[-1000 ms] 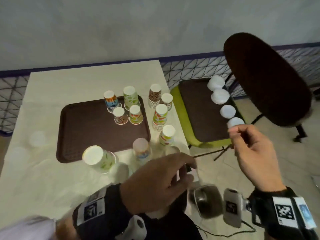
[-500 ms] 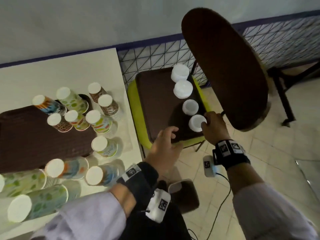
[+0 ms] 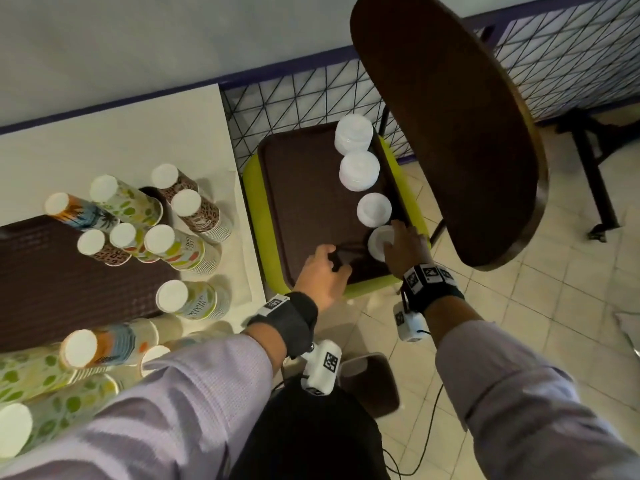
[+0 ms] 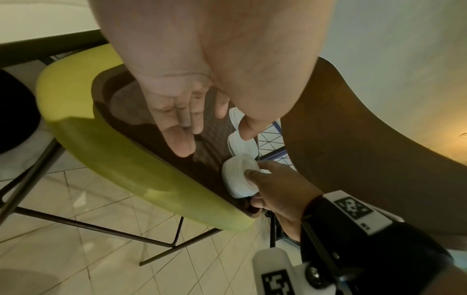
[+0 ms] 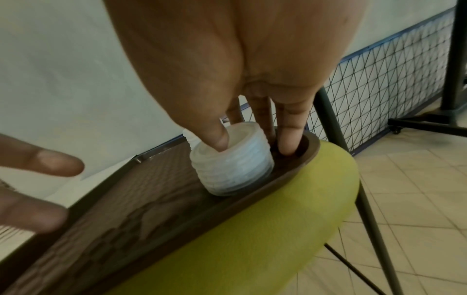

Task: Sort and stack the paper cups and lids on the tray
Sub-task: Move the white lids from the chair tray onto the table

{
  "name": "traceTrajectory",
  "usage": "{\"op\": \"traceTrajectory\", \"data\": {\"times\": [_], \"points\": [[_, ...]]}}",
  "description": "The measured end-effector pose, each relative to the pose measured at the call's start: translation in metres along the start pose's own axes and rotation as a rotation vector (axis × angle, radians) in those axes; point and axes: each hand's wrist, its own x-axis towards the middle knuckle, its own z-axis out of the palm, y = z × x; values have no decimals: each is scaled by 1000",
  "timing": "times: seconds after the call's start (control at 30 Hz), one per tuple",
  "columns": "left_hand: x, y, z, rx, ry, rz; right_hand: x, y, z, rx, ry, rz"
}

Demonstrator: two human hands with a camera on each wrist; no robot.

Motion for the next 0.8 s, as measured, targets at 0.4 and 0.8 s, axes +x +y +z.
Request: {"op": "traceTrajectory", "data": {"times": [0.4,0.8], "points": [[7,-2,3,3,1,-68,-2,-9,9,142,-16,57],[8,6,-6,-195,46,-71,-9,-14,9,611,-97,-16]]}}
